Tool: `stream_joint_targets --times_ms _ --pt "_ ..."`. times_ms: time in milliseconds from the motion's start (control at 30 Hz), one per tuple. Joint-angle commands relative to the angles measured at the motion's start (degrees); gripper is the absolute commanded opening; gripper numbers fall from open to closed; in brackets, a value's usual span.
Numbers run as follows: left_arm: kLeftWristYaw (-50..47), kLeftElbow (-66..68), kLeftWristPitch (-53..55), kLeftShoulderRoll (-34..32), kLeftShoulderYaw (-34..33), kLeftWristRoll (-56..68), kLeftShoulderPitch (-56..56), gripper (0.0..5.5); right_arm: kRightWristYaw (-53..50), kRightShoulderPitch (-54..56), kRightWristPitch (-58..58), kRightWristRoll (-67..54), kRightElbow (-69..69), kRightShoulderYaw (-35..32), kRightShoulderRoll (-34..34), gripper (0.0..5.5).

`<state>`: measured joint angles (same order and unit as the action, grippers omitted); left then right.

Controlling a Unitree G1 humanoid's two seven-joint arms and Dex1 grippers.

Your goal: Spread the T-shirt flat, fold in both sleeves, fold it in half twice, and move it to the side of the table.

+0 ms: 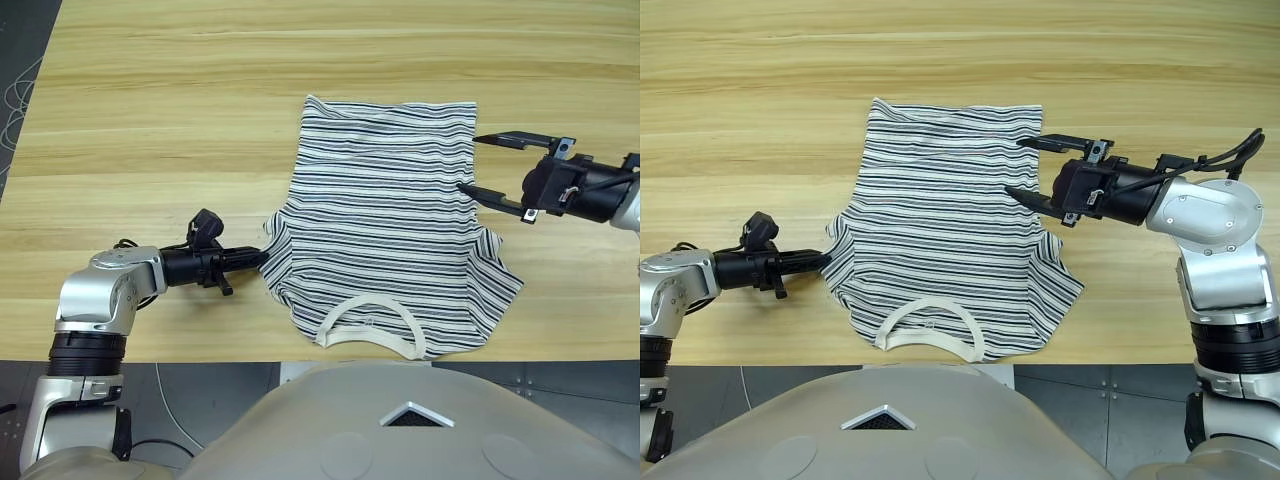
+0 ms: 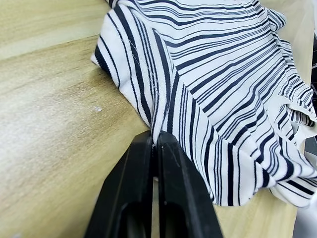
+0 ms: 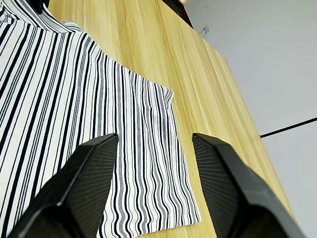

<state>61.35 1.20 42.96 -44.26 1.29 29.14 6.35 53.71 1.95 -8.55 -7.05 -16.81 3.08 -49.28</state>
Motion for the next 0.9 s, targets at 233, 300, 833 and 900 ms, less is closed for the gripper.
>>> stream_joint_targets --times_ms 233,300,833,900 --pt "-2.35 -3.18 3.81 -0.20 -4.93 3.21 -5.98 0.15 -0.11 -0.17 -0.25 0.91 -0.47 0.99 1.55 2.76" --pt "-1.75 -4.38 3.49 -0.87 -5.01 3.22 -6.37 0.15 -0.12 -0.13 -0.31 1.13 -0.44 1.10 1.66 2.76" --pt "-1.86 -14.39 6.34 -1.75 -1.78 4.63 -9.21 0.15 -0.14 1.06 -0.46 2.75 -0.13 2.94 2.65 2.76" --pt "-2.20 -15.25 6.99 -1.74 -1.56 4.88 -10.12 0.15 -0.09 1.00 -0.55 2.86 -0.07 2.98 2.71 2.76"
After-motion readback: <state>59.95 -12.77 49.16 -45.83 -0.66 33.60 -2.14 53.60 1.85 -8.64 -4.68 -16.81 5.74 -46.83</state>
